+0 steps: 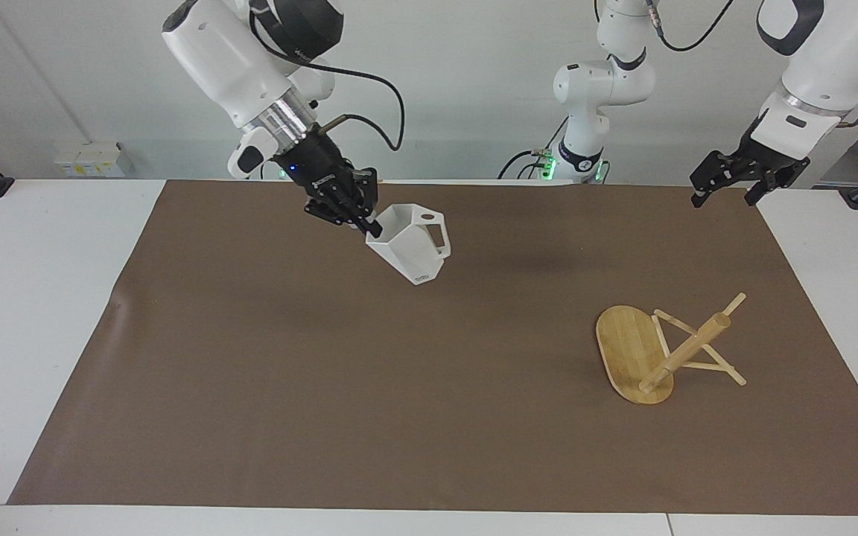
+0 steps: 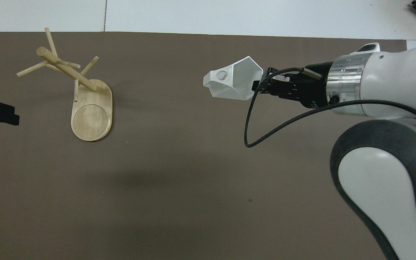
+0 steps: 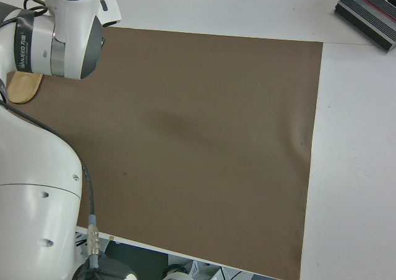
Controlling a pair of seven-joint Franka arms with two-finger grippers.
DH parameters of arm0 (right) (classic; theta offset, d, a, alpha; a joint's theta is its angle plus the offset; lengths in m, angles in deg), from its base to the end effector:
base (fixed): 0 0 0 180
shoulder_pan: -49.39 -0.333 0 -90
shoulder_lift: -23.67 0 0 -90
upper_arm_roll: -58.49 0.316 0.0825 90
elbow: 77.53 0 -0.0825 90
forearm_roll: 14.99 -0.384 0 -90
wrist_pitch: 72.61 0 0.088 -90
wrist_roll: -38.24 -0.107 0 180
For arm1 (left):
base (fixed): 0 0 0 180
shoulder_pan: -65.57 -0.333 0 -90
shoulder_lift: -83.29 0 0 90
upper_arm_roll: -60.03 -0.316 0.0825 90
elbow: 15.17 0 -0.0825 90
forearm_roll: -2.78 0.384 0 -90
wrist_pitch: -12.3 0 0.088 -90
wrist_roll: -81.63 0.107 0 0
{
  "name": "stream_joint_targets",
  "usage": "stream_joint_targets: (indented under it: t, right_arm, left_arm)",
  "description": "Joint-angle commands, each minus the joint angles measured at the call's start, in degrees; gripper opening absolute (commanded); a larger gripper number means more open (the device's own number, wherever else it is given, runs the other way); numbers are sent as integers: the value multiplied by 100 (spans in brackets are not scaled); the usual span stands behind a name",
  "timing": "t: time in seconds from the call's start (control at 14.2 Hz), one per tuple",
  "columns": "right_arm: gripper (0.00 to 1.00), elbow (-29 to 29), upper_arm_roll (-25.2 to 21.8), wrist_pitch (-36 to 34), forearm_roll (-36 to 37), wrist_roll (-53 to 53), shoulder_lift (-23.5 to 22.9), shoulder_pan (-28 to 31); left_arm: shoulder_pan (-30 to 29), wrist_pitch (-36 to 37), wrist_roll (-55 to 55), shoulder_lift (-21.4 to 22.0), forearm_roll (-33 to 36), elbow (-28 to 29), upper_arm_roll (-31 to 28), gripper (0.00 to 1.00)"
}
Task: Hang cup on rack
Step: 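Lift the white cup and carry it toward the wooden mug tree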
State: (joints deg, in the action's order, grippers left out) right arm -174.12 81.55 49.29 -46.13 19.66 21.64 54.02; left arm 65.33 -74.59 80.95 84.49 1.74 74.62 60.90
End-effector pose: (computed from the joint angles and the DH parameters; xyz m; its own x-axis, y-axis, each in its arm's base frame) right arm 0.5718 0.2104 0.6147 0.9606 -0.2426 0.1353 -0.1162 -0.7933 -0.5976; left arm 0.5424 -0.0081 0.6330 0.9996 -0.0001 -0.0299 0.0004 -0.9998 0.0175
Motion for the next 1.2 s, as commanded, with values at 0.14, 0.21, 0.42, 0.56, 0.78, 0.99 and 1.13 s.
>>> stream_joint_targets:
  t: [0.14, 0.21, 0.42, 0.56, 0.78, 0.99, 1.13]
  right_arm:
    - [0, 27, 383, 98, -1094, 177, 10, 74]
    - [0, 9, 383, 80, -1340, 544, 1, 74]
    - [0, -52, 383, 19, -1816, 1293, -25, 74]
    - [0, -96, 409, 1, -1983, 1724, -87, 74]
    - [0, -96, 410, 1, -2510, 2164, -271, 74]
    - [0, -105, 418, 1, -2871, 2376, -368, 74]
    - [0, -96, 479, 53, -3178, 2411, -447, 73]
  left_arm:
    - [59, -47, 59, 92, 7, 118, -69, 100]
    - [59, -47, 59, 92, 7, 118, -69, 100]
    - [59, -47, 59, 92, 7, 118, -69, 100]
    - [51, -47, 59, 92, 7, 118, -69, 100]
    - [59, -47, 59, 92, 7, 118, -69, 100]
    - [59, -56, 59, 92, -2, 118, -69, 100]
    - [59, -47, 59, 92, 7, 118, -69, 100]
